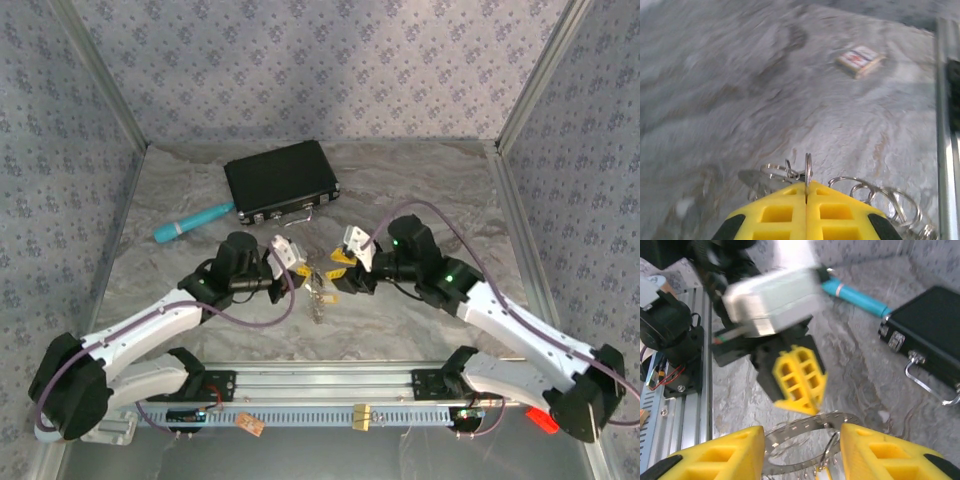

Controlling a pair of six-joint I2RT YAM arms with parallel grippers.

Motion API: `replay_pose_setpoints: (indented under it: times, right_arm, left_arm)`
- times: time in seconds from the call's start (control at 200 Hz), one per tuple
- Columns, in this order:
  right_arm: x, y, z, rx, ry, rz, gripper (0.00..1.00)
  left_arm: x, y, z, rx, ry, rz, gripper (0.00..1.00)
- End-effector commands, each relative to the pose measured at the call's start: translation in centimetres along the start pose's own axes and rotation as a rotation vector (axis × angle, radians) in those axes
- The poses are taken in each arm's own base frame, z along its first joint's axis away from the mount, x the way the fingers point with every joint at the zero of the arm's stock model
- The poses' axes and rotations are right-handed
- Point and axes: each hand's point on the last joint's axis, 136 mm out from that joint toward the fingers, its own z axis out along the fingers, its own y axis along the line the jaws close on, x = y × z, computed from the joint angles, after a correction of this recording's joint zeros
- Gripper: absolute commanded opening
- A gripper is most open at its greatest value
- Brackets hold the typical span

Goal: Put the keys on the keyring

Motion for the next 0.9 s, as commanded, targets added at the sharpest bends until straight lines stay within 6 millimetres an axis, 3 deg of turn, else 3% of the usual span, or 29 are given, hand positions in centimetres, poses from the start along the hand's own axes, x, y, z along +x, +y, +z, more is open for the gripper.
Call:
replay_pose_setpoints:
  times: [0.0,0.18,0.505,0.745,0.894]
  right_arm:
    - [1.8,2.0,0.3,-0.033,0.039,0.018,0.42]
    - [1.5,5.0,2.9,-0.043,-0.047,-0.011,0.31]
    - [1.7,5.2,6.1,0.027,-0.140,-0.019,0.32]
    - [3.7,1.8,7.4,0.188,-0.119,-0.034,0.28]
    - [4.8,-0.2,7.3,0.273,-0.119,-0.056,0.27]
  left_arm:
    - [-1.7,3.0,-1.4,-0.202,0.017,-0.328,0.00]
    - [-1.9,3.2,-1.6,-0.267,0.080,-0.581,0.00]
    - [-2.2,2.8,-1.5,-0.331,0.220,-0.900,0.00]
    - [-2.7,1.7,-1.4,-0.311,0.247,-1.051,0.00]
    - [-1.8,0.8,-2.1,-0.338,0.319,-1.221,0.00]
